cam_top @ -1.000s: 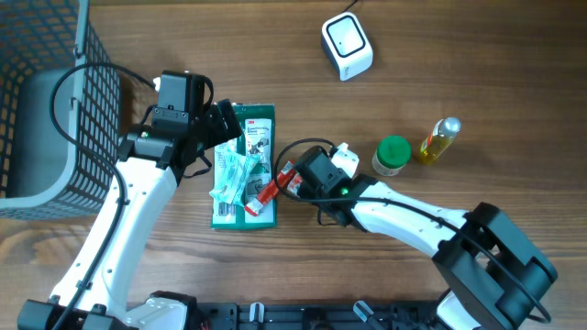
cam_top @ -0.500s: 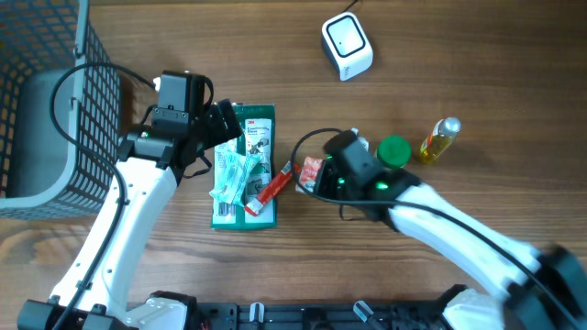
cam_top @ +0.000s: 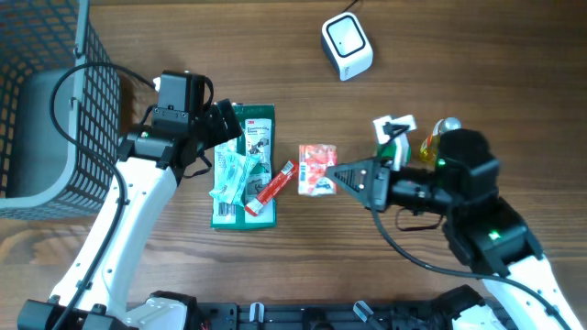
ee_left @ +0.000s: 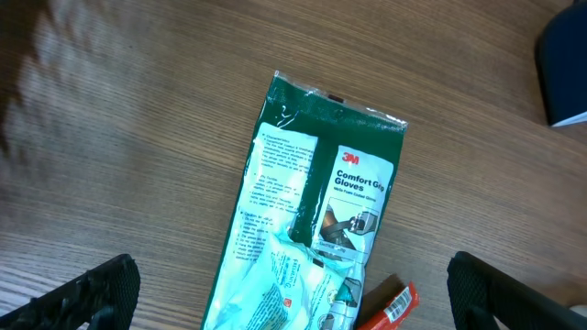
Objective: Scan the item barcode
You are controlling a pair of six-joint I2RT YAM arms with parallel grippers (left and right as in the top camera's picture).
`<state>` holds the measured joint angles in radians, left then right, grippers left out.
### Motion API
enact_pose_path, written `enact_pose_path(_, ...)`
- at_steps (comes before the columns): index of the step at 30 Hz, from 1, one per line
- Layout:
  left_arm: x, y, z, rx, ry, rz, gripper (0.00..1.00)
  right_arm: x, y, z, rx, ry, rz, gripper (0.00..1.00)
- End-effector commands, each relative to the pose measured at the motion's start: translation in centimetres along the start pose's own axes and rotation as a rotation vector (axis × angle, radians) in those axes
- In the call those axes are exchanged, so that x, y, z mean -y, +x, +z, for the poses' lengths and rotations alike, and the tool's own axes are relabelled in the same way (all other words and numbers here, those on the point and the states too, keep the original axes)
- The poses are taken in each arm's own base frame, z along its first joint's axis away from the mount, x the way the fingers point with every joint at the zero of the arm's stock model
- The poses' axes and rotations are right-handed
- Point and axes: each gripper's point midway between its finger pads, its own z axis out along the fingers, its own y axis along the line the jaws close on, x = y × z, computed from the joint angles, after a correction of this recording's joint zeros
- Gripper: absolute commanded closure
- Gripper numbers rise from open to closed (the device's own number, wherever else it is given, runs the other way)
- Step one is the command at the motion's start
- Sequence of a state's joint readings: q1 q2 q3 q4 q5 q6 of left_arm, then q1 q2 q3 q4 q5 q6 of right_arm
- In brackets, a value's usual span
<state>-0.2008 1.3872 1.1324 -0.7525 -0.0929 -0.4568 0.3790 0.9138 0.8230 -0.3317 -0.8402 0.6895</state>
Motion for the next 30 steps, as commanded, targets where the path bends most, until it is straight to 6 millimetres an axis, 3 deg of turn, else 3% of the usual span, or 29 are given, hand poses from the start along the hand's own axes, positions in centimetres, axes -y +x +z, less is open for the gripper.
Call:
enact_pose_path(1, -0.2, -0.3, -0.1, 0.010, -0.008, 0.005, 0.00, -2.6, 1.0, -1.6, -0.083, -0.170, -0.045, 0.96)
enact_pose_path(10, -0.2, -0.3, -0.1, 0.010, -0.008, 0.005, 0.00, -4.7, 1.4, -4.8, -0.151, -0.373, -0.102, 0.94)
enact_pose_path(17, -0.2, -0.3, -0.1, 0.010, -0.008, 0.005, 0.00, -6.1, 2.0, -5.6, -0.202, -0.449, -0.119, 0.94)
enact_pose_path(30, -0.2, -0.3, -0.1, 0.010, -0.008, 0.005, 0.00, -6.2, 2.0, -5.6, -0.209, -0.453, -0.107, 0.94)
